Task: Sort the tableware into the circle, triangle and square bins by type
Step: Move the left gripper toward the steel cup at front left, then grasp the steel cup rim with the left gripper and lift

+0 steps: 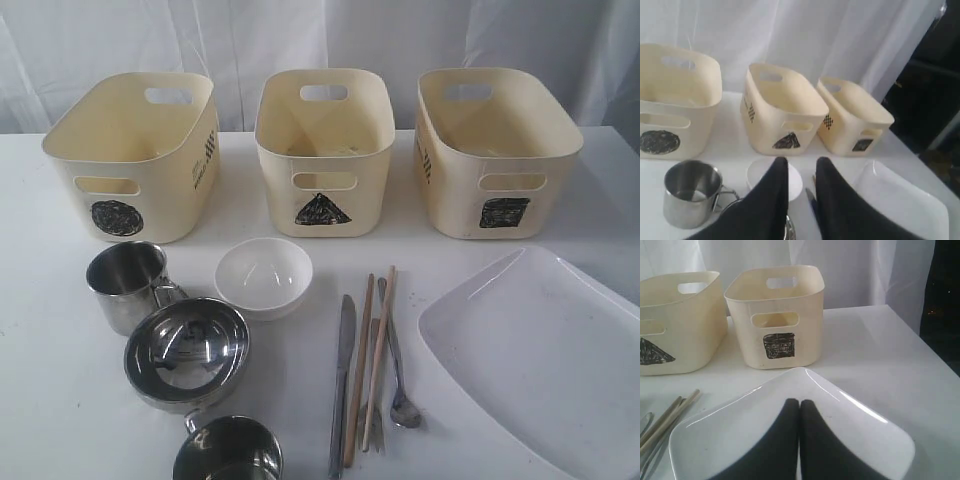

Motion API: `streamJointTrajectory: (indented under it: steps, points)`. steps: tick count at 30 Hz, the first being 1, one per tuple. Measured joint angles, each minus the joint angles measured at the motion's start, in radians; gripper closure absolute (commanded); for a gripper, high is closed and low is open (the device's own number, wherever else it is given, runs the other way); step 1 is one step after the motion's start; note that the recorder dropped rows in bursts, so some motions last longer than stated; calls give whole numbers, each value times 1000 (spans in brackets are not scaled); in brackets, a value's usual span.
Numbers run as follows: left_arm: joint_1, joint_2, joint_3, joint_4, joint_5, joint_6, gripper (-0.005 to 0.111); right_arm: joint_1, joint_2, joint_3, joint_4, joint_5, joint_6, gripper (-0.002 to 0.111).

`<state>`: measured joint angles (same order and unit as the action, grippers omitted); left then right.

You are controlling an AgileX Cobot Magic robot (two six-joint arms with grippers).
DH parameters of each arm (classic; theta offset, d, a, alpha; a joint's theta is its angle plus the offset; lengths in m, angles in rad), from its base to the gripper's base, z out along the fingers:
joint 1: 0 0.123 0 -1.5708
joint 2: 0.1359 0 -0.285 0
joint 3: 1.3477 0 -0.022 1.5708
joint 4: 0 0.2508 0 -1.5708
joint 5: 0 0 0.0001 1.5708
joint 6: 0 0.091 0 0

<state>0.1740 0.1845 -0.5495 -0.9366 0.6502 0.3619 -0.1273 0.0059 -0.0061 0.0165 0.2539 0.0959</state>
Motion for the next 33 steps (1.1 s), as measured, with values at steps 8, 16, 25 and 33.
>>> streamJointTrajectory:
  steps: [8, 16, 25, 33]
  points:
    - [0, 362, -172, 172, 115, 93, 62, 0, 0, 0, 0, 0, 0, 108]
    - [-59, 756, -272, 223, 211, 226, 62, 0, 0, 0, 0, 0, 0, 108]
    - [-156, 1066, -316, 278, 87, 316, 62, 0, 0, 0, 0, 0, 0, 108]
    - [-172, 1193, -395, 311, 43, 327, 48, 0, 0, 0, 0, 0, 0, 108]
